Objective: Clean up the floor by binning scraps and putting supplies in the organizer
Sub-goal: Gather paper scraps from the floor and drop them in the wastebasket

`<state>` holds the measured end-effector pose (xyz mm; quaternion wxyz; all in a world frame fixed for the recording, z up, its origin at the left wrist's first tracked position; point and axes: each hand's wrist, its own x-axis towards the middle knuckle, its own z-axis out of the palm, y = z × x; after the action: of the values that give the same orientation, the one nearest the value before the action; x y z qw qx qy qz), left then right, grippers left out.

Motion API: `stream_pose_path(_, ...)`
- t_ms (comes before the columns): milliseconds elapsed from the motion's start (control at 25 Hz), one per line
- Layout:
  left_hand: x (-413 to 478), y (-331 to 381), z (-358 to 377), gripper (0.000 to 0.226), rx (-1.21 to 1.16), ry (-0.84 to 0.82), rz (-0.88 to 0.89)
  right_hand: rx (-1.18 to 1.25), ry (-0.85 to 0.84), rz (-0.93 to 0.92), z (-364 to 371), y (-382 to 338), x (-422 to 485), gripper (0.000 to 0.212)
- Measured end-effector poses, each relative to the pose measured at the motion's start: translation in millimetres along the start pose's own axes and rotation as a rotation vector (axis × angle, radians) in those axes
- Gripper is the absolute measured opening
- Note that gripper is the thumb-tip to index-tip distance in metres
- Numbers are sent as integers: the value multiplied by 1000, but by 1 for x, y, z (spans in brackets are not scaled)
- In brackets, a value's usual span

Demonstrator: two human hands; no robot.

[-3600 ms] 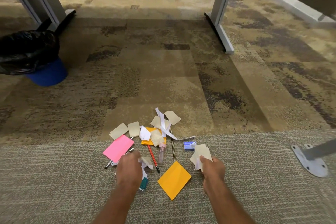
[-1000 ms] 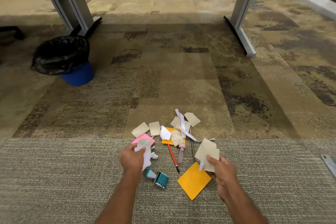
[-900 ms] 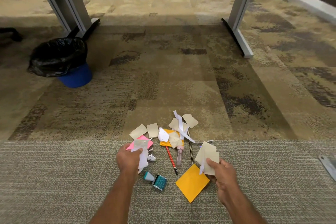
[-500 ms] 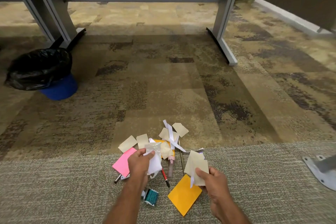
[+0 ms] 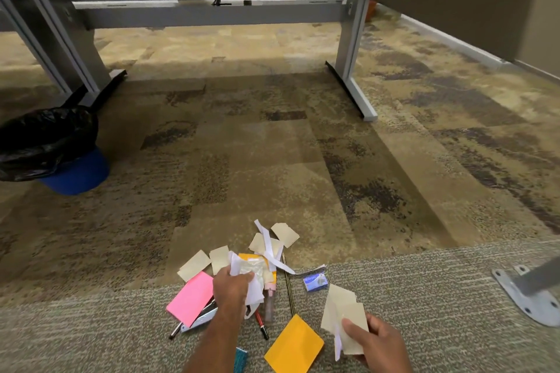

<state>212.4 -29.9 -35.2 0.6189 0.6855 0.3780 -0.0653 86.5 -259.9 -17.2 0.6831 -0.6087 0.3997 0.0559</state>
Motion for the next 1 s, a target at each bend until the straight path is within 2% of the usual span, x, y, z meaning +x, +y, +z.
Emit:
stream_pose_path(120,-2,2,4,38,38,97,33,-3,-15,-13,3,-2,-1,12)
stream_pose_path(240,-5,3,3,35,-33,120,9,-32,-33,-55,13,-4,-4,10)
stream_pose_path(360,-1,5,-6,27,-127,53,-10,-85,-55,-82,27,-4,-12,10)
stream_pose_path(480,-2,9,-5,14,-237,-84,-121,-126,-75,-101,32,-2,-22,8)
stream_pose_path(600,-15,6,5,15,-113,-127,-99,-102,-65,-82,23,-4,-28,9)
stream_pose_path(720,-13,-1,12,24,19,-71,0,-44,-49,-44,13,-8,-33,14)
stream_pose_path(840,-10,-4,17,23,136,3,-3,-22,-34,-49,1,-15,-39,13)
stream_pose_path(1000,-19,-1,30,52,255,32,71,7,-25,-63,-10,-21,-44,10)
